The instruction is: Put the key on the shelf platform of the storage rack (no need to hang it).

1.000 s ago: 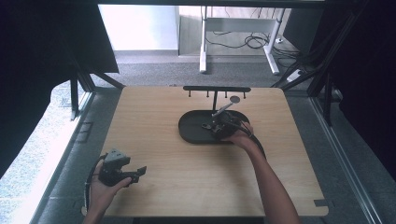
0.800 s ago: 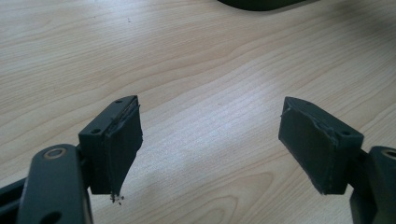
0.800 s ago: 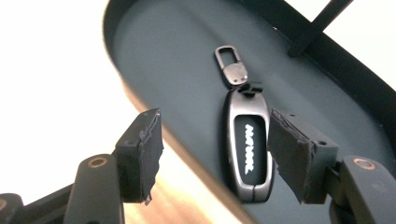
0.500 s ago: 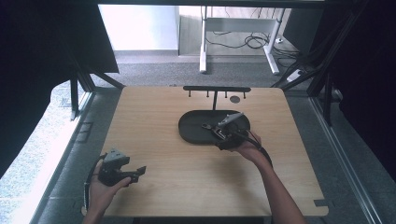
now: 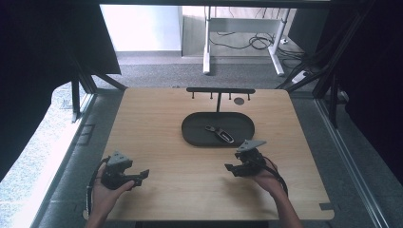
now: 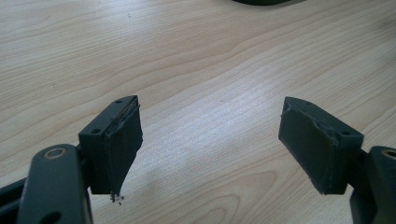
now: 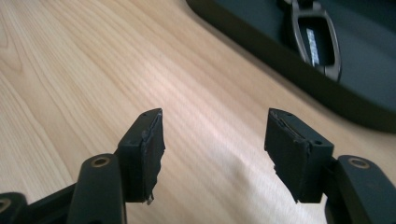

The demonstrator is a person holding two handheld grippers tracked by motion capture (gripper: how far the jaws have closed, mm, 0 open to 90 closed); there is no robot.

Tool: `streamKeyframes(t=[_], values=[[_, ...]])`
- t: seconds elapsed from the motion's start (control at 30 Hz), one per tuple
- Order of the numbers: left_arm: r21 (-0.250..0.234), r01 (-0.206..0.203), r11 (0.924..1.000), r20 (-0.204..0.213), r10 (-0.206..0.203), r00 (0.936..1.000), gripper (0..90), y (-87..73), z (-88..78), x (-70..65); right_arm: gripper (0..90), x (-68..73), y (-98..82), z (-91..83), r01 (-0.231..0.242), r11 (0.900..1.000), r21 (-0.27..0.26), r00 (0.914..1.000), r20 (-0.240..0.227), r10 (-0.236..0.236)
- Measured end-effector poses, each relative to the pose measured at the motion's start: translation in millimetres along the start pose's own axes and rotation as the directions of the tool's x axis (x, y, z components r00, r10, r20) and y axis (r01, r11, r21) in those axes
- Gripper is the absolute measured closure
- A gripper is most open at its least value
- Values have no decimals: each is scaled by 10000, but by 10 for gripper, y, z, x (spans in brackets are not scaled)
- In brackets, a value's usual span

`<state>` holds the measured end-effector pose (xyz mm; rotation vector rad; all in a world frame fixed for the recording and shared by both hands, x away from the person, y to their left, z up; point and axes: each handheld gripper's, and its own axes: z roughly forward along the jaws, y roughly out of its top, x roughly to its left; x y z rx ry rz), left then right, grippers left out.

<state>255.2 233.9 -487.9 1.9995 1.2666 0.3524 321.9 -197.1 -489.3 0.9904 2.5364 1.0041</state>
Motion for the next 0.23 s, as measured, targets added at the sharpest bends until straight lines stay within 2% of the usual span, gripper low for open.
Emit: streamKeyframes(t=[0.07,0.1,0.23], values=[[9,19,10000,10,-19,10000,217,-2,5,-1,383,6,-46,-3,-55,10000,5,10000,7,55],[36,12,10000,14,-12,10000,217,-4,12,-6,380,15,-109,-8,141,9994,311,9998,122,-145],[73,-58,10000,71,57,10000,217,3,28,-32,380,17,-188,-50,-57,9999,91,9999,162,56]])
